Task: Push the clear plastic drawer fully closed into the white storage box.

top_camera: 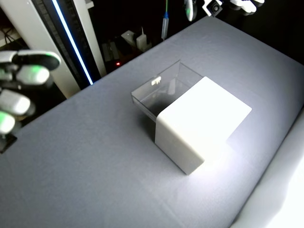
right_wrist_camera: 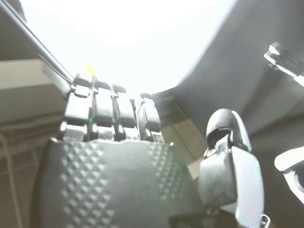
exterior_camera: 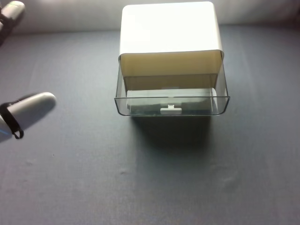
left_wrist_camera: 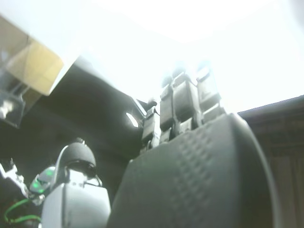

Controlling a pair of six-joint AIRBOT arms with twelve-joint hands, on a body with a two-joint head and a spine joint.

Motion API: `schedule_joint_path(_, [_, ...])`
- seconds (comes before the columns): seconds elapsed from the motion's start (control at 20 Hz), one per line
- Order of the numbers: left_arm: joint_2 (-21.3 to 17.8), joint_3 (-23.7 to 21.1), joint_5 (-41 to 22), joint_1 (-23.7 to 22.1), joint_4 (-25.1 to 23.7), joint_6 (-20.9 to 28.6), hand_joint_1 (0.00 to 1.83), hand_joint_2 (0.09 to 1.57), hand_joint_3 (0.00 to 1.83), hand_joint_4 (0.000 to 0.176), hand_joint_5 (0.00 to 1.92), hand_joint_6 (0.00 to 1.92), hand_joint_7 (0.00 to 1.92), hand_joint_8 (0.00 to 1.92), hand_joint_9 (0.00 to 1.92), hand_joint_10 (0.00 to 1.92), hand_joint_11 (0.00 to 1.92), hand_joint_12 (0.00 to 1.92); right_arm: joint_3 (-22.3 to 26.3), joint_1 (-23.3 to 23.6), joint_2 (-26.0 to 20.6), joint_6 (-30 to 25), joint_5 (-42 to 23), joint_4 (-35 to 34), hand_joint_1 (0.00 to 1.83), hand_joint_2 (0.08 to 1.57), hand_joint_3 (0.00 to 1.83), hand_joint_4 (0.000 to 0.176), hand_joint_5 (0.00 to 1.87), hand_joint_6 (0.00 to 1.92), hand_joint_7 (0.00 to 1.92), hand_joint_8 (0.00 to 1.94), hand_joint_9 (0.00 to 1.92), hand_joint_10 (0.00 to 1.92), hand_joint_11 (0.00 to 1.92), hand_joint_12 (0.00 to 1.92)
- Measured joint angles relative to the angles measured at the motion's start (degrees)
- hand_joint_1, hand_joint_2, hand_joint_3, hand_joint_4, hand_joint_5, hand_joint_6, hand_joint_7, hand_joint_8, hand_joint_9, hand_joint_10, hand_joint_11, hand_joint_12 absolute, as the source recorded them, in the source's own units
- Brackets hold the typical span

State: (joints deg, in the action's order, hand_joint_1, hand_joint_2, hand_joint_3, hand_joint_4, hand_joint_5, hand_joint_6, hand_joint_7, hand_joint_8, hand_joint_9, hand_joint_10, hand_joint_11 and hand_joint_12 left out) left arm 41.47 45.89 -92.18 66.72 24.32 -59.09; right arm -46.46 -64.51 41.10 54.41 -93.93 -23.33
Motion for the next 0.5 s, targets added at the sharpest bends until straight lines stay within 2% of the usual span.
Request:
schedule_joint_path(0.35, [0.5, 0.0, -0.2, 0.0, 0.4, 0.0, 0.00, 0.92, 0.07, 0.176, 0.00, 0.00, 0.00, 0.00, 0.00, 0.00, 0.00, 0.00, 0.0, -1.2, 0.5, 0.0, -0.3, -0.2, 0.00, 1.04, 0.03, 0.176, 0.04, 0.01, 0.00, 0.00, 0.00, 0.00, 0.00, 0.00])
schedule_joint_path(0.4, [0.7, 0.1, 0.0, 0.0, 0.5, 0.0, 0.00, 0.93, 0.07, 0.176, 0.00, 0.00, 0.00, 0.00, 0.00, 0.00, 0.00, 0.00, 0.0, -1.6, 0.8, -0.1, -0.1, -0.2, 0.00, 1.08, 0.02, 0.154, 0.06, 0.00, 0.00, 0.00, 0.00, 0.00, 0.00, 0.00])
schedule_joint_path(0.45, [1.1, 0.3, 0.0, 0.0, 0.6, 0.2, 0.00, 0.94, 0.07, 0.176, 0.00, 0.00, 0.00, 0.00, 0.00, 0.00, 0.00, 0.00, 0.0, -1.8, 1.2, -0.4, 0.4, 0.1, 0.09, 1.19, 0.02, 0.081, 0.09, 0.01, 0.05, 0.01, 0.04, 0.02, 0.00, 0.32])
schedule_joint_path(0.5, [1.2, 0.5, 0.0, 0.0, 0.6, 0.3, 0.00, 0.93, 0.07, 0.176, 0.00, 0.00, 0.00, 0.00, 0.00, 0.00, 0.00, 0.00, -0.3, -1.7, 1.9, -0.7, 1.2, 1.1, 0.23, 1.19, 0.00, 0.040, 0.12, 0.01, 0.09, 0.01, 0.09, 0.03, 0.00, 0.61])
